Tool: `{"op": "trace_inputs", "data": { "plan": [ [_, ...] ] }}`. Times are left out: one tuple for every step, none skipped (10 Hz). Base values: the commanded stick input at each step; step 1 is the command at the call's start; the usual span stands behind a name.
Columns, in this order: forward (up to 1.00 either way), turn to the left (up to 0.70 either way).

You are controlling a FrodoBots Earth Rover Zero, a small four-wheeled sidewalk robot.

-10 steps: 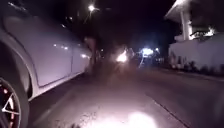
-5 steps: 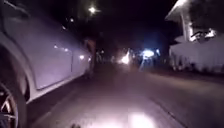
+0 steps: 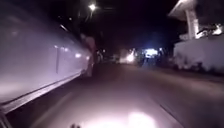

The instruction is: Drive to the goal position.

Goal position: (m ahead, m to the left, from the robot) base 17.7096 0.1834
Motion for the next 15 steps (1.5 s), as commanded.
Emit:
{"op": "trace_inputs", "data": {
  "plan": [
    [1.00,0.00],
    [1.00,-0.09],
    [1.00,-0.27],
    [1.00,-0.27],
    [1.00,-0.21],
    [1.00,0.00],
    [1.00,0.00],
    [1.00,0.00],
    [1.00,0.00],
    [1.00,0.00],
    [1.00,0.00],
    [1.00,0.00],
    [1.00,0.00],
    [1.00,0.00],
    [1.00,0.00]
  ]
}}
